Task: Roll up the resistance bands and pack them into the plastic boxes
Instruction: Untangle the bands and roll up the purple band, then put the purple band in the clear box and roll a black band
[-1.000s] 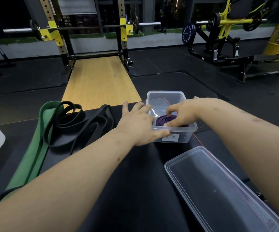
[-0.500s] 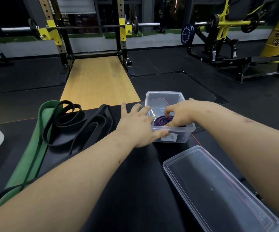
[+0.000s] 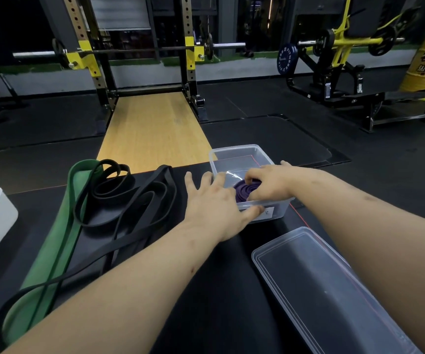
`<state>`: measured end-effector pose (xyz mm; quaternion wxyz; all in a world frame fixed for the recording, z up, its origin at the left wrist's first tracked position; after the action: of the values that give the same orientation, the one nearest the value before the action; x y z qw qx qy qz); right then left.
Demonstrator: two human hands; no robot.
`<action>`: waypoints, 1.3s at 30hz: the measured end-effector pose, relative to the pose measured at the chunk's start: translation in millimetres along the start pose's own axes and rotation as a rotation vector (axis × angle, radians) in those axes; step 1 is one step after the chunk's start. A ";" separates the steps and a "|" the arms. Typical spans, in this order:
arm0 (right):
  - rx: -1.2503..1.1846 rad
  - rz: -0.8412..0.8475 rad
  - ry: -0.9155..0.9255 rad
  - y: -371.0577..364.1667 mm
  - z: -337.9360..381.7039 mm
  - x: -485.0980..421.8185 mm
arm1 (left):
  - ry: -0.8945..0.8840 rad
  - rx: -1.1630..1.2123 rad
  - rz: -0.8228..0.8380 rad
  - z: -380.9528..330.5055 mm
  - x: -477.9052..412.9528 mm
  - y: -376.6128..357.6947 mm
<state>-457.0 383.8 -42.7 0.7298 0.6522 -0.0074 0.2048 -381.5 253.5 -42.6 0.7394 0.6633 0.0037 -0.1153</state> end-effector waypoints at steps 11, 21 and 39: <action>0.030 -0.090 0.038 0.1 1.1 8.1 | -0.048 0.111 0.022 4.3 3.2 -4.4; -0.040 -0.176 0.020 7.8 6.0 33.6 | -0.049 0.146 0.059 15.0 16.7 8.9; -0.192 -0.299 0.132 12.3 142.0 185.3 | 0.058 0.102 -0.006 92.9 149.6 95.5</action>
<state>-254.8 302.5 41.7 0.8100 0.5584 0.1178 0.1348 -232.9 146.5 38.4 0.7039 0.7031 0.0214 -0.0983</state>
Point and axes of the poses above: each hand's wrist, its own x-axis away from the middle knuckle, its own y-axis out of the back of the hand, z = x × y, the point moved 8 cm from there along -x, towards the middle knuckle, and after that the axes turned 5 degrees about -x, right-handed, at the moved point
